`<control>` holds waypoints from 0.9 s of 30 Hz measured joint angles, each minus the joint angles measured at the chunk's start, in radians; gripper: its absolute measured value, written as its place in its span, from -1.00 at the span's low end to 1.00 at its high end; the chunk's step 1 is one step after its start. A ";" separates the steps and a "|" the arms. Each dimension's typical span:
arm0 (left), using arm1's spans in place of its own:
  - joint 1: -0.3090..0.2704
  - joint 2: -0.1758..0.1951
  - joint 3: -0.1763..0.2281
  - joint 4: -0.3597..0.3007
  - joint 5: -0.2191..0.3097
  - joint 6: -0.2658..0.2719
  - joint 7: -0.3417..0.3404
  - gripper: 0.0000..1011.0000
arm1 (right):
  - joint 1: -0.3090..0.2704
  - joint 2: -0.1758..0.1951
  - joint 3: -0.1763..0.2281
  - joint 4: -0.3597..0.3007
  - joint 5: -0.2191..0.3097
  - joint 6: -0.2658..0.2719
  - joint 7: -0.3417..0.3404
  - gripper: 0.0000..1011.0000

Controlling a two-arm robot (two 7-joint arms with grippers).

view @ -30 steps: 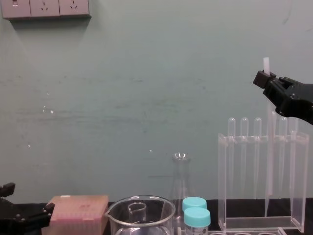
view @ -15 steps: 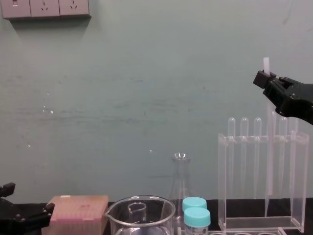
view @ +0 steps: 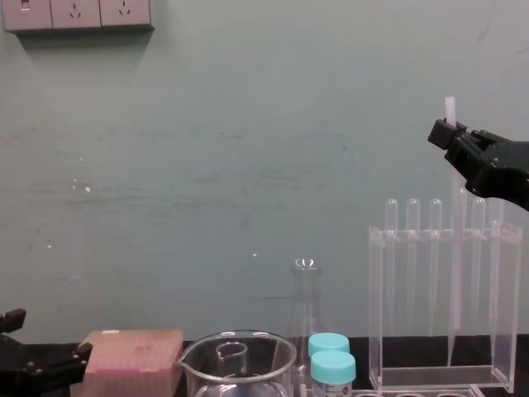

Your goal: Pick up the stirring rod with one hand, then place it down.

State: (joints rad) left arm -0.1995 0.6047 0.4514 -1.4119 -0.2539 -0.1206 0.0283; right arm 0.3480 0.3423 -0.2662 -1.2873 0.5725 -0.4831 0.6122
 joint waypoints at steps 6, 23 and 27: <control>0.000 0.000 0.000 0.000 0.000 0.000 0.000 0.98 | 0.000 0.000 0.000 0.000 0.000 0.000 0.000 -0.86; 0.000 0.000 0.000 0.000 0.000 0.000 0.000 0.98 | 0.000 0.000 0.000 0.000 0.000 0.000 0.000 -0.86; 0.000 0.000 0.000 0.000 0.000 0.000 0.000 0.98 | 0.000 0.000 0.000 0.000 0.000 0.000 0.000 -0.86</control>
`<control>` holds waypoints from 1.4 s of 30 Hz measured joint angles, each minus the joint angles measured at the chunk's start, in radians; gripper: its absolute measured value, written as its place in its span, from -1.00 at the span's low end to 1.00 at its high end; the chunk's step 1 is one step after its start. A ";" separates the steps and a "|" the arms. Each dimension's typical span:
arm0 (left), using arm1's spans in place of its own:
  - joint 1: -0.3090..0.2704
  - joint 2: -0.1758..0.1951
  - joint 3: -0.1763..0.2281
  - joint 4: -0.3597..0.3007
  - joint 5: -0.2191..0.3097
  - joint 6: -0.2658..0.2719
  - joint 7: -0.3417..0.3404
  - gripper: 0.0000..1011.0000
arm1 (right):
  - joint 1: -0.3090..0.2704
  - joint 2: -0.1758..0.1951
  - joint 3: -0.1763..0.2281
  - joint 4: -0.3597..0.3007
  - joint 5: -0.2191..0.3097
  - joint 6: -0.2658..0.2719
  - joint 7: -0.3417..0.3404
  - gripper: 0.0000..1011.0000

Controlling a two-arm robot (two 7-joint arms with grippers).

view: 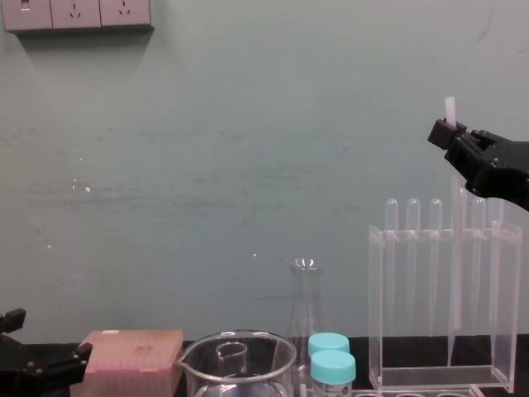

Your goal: Pick up the stirring rod with one hand, then place it down.

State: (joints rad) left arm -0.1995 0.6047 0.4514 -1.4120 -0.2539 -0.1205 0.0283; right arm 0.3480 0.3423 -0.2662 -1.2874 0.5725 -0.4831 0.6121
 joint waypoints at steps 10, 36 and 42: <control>0.000 0.000 0.000 0.000 0.000 0.000 0.000 0.98 | 0.000 0.000 0.000 0.000 0.000 0.000 0.000 -0.86; 0.000 0.000 0.000 0.000 0.000 0.000 0.000 0.98 | 0.000 0.000 0.000 0.000 0.000 0.000 0.000 -0.86; 0.000 0.000 0.000 0.000 0.000 0.000 0.000 0.98 | 0.000 0.000 0.000 0.000 0.000 0.000 0.000 -0.86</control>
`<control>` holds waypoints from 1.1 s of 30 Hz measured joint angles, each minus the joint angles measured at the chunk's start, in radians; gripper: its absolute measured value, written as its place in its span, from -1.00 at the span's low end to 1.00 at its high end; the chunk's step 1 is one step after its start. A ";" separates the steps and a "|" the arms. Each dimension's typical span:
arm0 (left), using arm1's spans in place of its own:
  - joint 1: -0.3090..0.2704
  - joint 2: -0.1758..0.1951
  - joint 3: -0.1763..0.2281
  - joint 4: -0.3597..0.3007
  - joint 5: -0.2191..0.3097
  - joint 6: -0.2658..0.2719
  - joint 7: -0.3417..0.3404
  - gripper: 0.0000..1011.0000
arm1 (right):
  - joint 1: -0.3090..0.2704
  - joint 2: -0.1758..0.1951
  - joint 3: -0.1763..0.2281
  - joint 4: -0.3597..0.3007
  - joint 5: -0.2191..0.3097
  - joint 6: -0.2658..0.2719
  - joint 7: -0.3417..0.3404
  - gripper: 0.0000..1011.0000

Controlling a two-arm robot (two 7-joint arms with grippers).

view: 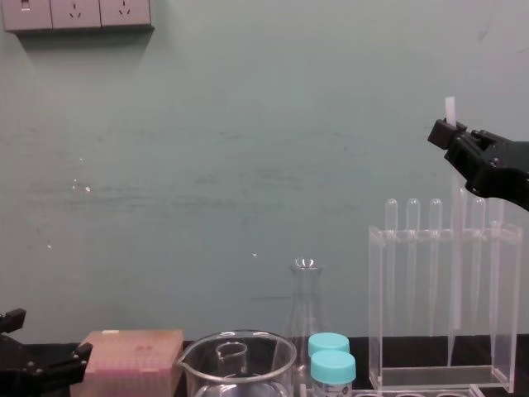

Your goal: Pick up the stirring rod with one hand, then place it down.

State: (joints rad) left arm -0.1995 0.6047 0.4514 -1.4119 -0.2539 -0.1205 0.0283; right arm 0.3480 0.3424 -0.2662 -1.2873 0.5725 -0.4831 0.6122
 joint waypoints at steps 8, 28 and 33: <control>0.000 0.000 0.000 0.000 0.000 0.000 0.000 0.98 | -0.004 0.003 0.007 -0.002 -0.003 0.022 0.026 -0.87; 0.000 0.000 0.000 0.000 0.000 0.000 0.000 0.98 | 0.003 0.023 -0.021 0.040 -0.011 0.085 0.096 -0.86; 0.000 0.000 0.000 0.000 0.000 0.000 0.000 0.98 | 0.020 0.019 -0.036 0.077 -0.014 0.077 0.121 -0.86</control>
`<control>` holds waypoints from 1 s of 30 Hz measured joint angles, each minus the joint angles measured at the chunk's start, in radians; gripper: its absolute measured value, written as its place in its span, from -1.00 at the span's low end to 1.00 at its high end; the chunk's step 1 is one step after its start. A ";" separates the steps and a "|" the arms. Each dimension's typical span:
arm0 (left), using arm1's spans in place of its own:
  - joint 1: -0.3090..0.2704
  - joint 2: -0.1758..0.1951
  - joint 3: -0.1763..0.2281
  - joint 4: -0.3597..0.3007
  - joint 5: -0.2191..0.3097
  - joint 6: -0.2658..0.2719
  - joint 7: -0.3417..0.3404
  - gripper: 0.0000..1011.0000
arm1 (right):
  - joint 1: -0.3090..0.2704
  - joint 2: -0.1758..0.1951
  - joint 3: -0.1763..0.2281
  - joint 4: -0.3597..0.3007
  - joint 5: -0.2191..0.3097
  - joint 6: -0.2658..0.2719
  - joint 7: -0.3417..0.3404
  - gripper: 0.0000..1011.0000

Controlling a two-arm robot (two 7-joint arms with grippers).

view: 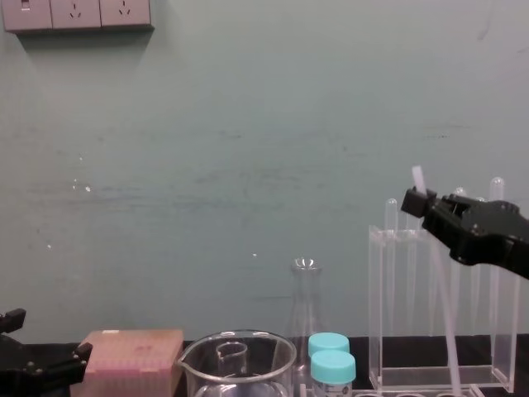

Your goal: Pick up the stirring rod with one hand, then place it down.

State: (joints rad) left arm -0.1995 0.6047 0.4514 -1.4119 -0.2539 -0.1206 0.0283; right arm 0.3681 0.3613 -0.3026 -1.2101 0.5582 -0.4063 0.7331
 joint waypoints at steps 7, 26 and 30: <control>0.000 0.000 0.000 0.000 0.000 0.000 0.000 0.98 | 0.020 -0.002 -0.021 0.048 -0.007 -0.008 0.029 -0.86; 0.000 0.000 0.000 0.000 0.000 0.000 0.000 0.98 | 0.076 -0.016 -0.070 0.190 -0.027 -0.019 0.086 -0.86; 0.000 0.000 0.000 0.000 0.000 0.000 0.000 0.98 | 0.079 -0.016 -0.077 0.197 -0.036 -0.016 0.087 -0.86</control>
State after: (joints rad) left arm -0.1996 0.6047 0.4514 -1.4120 -0.2539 -0.1205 0.0283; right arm 0.4471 0.3451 -0.3801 -1.0130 0.5224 -0.4228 0.8204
